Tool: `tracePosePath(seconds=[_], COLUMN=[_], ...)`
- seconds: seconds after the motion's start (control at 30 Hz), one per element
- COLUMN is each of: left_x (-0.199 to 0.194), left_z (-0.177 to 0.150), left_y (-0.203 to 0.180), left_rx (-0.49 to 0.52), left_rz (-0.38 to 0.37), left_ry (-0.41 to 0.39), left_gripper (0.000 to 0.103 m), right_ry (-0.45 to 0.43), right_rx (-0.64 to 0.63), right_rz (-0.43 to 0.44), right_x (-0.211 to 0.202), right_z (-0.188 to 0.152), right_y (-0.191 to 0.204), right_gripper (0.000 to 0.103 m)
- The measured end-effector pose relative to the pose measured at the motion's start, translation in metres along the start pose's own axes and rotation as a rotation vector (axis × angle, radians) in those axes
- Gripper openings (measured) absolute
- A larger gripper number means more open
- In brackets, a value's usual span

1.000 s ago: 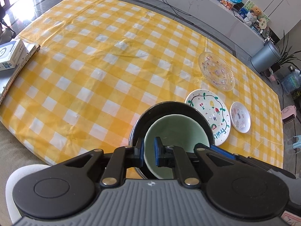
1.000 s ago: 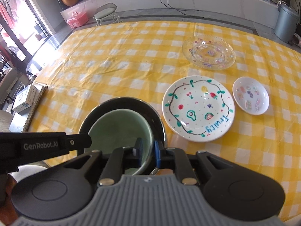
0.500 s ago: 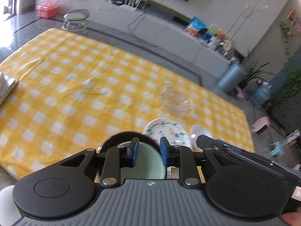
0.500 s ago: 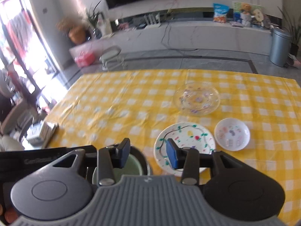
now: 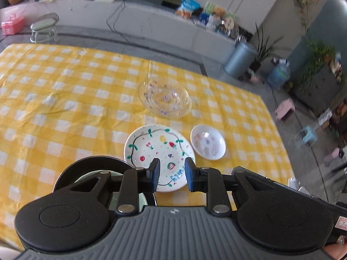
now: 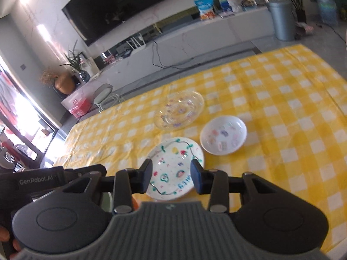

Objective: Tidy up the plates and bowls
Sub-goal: 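Move the left gripper to the rim of the white 'Fruity' plate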

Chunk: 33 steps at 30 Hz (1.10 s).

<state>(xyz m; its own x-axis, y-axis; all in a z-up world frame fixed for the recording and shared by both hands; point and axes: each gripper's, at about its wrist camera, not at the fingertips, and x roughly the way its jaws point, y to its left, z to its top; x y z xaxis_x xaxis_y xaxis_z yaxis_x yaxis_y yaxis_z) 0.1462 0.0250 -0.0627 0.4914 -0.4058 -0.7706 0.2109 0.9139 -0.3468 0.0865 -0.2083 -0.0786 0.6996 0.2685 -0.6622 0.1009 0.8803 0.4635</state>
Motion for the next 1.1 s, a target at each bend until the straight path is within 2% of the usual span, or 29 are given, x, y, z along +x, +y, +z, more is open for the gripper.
tracePosePath(seconds=[0.07,0.17,0.27,0.37,0.47,0.63,0.77,0.97,1.1], left_x=[0.015,0.033,0.051,0.073,0.095,0.125,0.148,0.163,0.173], left_z=[0.01,0.028,0.045,0.06,0.072,0.08,0.08,0.079,0.076], left_y=[0.005,0.01,0.012,0.016,0.022,0.028,0.038,0.05,0.053], left_rx=[-0.003,0.019,0.08,0.143,0.198,0.266,0.252,0.204,0.161], left_rz=[0.0,0.027,0.052,0.071,0.111,0.105,0.148,0.101,0.089], left_ry=[0.074,0.145,0.213,0.28,0.317,0.372,0.42,0.443,0.463], left_gripper=[0.027,0.027,0.027,0.027,0.027,0.027,0.027,0.027,0.027], right_ry=[0.03,0.069,0.089,0.1,0.138,0.176,0.193,0.217,0.223], right_rx=[0.041,0.094,0.077,0.111,0.129,0.16,0.191,0.209,0.228], right_rz=[-0.006,-0.015,-0.036,-0.009,-0.001,0.015,0.024,0.037,0.056], right_x=[0.01,0.028,0.048,0.065,0.084,0.104,0.112,0.124,0.129], right_z=[-0.002,-0.003,-0.006,-0.008,-0.008,-0.008,-0.008,-0.009,-0.011], right_y=[-0.012,-0.025,-0.031,-0.043,-0.05,-0.06,-0.065,-0.065,-0.065], right_gripper=[0.033,0.032,0.032,0.032,0.033,0.035,0.035,0.029,0.02])
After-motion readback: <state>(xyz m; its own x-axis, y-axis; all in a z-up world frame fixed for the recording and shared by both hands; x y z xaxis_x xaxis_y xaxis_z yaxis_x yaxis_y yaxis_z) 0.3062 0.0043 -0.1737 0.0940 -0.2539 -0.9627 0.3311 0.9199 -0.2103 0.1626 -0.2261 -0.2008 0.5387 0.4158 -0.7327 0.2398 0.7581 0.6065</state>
